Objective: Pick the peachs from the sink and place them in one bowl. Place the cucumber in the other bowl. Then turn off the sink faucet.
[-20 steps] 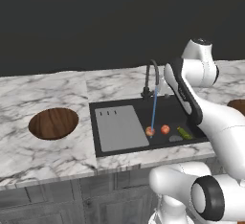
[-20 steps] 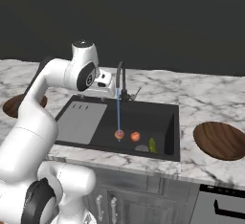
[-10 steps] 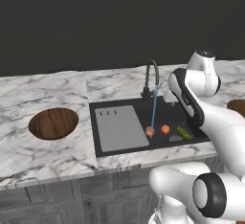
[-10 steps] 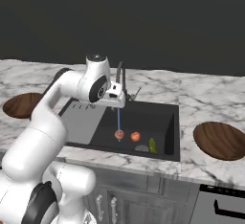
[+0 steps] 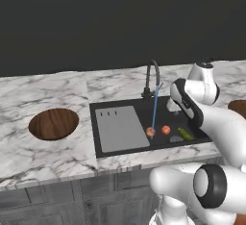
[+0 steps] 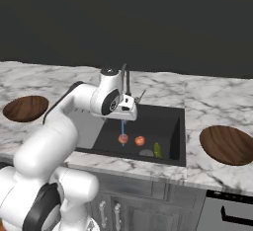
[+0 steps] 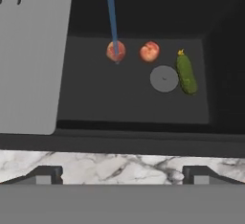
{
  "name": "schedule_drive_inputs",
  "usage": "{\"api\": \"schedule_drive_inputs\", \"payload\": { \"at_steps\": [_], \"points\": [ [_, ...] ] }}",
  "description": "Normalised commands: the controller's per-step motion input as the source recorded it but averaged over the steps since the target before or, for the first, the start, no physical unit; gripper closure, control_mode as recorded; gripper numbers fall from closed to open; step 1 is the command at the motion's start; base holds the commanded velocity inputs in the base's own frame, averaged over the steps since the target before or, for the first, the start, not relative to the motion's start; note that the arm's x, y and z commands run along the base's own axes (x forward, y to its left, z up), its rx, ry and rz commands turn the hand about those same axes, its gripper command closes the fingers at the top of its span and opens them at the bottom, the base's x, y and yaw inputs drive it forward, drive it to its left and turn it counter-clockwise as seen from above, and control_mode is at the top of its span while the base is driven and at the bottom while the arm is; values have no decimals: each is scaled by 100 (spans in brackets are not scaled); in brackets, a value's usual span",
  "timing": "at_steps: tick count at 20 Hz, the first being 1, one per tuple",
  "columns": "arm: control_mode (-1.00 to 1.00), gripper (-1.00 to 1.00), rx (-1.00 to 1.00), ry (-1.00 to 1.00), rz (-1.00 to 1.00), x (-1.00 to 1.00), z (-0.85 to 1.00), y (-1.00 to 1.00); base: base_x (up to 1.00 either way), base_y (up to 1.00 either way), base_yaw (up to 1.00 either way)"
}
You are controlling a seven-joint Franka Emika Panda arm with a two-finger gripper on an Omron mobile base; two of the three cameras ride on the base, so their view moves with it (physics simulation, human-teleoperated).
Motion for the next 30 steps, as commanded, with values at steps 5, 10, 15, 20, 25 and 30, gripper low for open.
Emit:
{"api": "schedule_drive_inputs", "payload": {
  "at_steps": [5,10,15,20,25,30],
  "points": [
    [-100,-100,-1,6,0,3,-40,-33,0,0,0],
    [-100,-100,0,5,0,3,-37,-33,0,0,0],
    [-100,-100,0,4,0,5,-36,-29,0,0,0],
    [-100,-100,-2,2,0,9,-37,-25,0,0,0],
    [-100,-100,-1,0,0,15,-34,-22,0,0,0],
    [-100,-100,0,0,0,19,-30,-22,0,0,0]
  ]
}}
